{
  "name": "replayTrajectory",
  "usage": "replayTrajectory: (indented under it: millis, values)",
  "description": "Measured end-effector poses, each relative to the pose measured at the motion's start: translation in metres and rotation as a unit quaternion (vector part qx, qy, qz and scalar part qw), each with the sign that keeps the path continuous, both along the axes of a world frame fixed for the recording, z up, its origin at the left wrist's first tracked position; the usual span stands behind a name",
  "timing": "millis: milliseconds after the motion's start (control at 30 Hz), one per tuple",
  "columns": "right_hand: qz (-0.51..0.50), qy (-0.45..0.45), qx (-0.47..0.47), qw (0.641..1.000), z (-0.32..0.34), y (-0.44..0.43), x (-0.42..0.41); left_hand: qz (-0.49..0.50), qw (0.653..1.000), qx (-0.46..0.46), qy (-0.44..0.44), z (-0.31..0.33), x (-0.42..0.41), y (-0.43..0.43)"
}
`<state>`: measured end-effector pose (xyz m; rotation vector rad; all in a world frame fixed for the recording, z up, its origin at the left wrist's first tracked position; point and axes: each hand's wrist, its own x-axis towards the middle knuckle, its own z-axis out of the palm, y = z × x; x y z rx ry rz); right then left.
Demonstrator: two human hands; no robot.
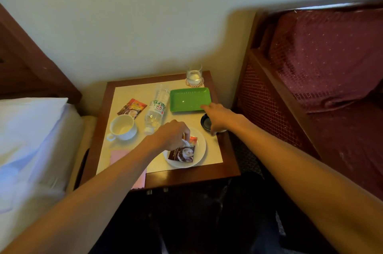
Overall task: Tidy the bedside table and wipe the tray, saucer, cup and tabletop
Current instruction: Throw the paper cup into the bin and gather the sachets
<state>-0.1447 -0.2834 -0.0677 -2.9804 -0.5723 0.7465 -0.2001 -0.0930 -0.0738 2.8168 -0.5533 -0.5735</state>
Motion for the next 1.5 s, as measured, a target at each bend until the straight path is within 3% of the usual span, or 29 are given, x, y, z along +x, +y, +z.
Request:
replayTrajectory:
  millis: [267, 400, 500, 667, 867, 1100, 1300, 1500]
  values:
    - [0.014, -0.049, -0.010, 0.999, -0.020, 0.002, 0.006, 0.079, 0.974, -0.212, -0.021, 0.020, 0.005, 0.043]
    - [0.013, -0.055, -0.014, 0.998, -0.016, 0.005, 0.005, 0.224, 0.882, -0.404, 0.089, 0.033, 0.001, 0.070]
    - [-0.003, -0.041, 0.028, 0.999, 0.002, 0.016, 0.006, 0.272, 0.839, -0.457, 0.117, 0.039, 0.000, 0.093]
    - [-0.027, -0.004, 0.181, 0.983, 0.049, 0.064, 0.004, 0.333, 0.787, -0.509, 0.097, 0.054, -0.007, 0.135]
    - [-0.009, -0.003, 0.306, 0.952, 0.073, 0.161, -0.004, 0.407, 0.755, -0.514, 0.023, 0.059, -0.022, 0.202]
    - [0.049, -0.035, 0.337, 0.940, 0.058, 0.276, -0.006, 0.538, 0.710, -0.448, -0.073, 0.021, -0.053, 0.302]
    - [0.104, -0.015, 0.302, 0.948, 0.030, 0.363, -0.001, 0.621, 0.676, -0.391, -0.067, -0.043, -0.066, 0.368]
    - [0.165, 0.012, 0.225, 0.960, -0.016, 0.427, -0.003, 0.636, 0.703, -0.319, -0.016, -0.104, -0.066, 0.380]
